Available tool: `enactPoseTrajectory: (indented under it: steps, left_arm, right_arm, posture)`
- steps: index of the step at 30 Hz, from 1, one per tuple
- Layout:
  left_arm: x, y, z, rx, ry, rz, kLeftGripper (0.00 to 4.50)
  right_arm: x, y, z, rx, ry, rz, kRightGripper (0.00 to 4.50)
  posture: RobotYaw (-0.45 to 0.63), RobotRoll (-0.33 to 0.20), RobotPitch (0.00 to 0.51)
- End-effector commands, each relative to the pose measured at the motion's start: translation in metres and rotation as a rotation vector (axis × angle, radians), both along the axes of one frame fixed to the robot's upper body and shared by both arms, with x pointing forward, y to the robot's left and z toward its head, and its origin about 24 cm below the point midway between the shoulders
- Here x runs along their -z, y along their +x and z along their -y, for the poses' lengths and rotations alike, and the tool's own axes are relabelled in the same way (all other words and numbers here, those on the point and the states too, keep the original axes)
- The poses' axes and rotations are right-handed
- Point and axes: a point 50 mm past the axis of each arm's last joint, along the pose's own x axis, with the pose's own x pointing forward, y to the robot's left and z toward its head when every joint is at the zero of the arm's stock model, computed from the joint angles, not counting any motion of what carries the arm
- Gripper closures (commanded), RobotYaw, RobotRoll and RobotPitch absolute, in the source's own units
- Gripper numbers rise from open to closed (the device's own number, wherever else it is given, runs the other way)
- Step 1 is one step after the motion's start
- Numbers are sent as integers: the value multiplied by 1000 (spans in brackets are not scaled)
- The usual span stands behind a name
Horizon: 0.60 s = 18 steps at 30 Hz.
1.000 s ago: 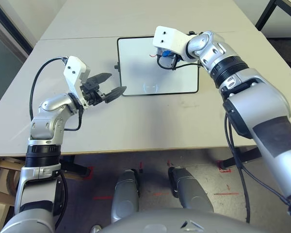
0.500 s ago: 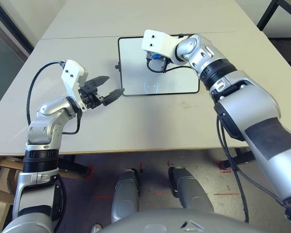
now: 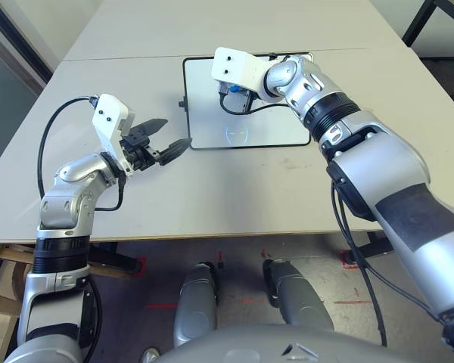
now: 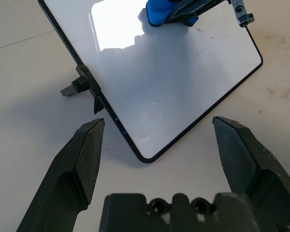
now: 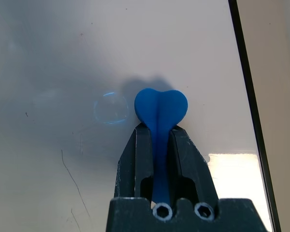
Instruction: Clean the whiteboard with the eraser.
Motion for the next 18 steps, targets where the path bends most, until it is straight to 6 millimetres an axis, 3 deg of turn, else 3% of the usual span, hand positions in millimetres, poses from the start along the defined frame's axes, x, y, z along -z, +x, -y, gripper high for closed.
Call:
enactPoseTrajectory:
  steps: [1, 18]
  left_arm:
    - [0, -1, 2, 9, 3, -3, 0]
    - [-1, 8, 7, 44, 2, -5, 0]
  right_arm:
    - [10, 2, 11, 26, -49, -31, 4303]
    - [19, 8, 57, 121, -95, -71, 4305]
  posture:
    - [-32, 0, 157]
    - [-82, 0, 156]
